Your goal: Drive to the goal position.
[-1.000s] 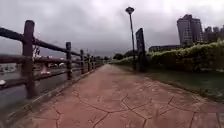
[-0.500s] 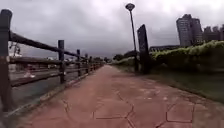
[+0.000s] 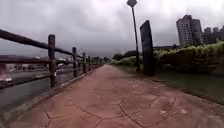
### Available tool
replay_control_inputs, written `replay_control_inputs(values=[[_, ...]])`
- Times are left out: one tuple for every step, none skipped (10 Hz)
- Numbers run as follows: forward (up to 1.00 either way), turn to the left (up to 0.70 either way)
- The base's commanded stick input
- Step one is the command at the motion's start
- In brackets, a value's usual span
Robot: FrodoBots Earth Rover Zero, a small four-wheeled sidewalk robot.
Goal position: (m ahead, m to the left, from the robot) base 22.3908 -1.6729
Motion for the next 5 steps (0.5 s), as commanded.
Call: replay_control_inputs(values=[[1.00,0.00],[1.00,0.00],[1.00,0.00],[1.00,0.00],[1.00,0.00]])
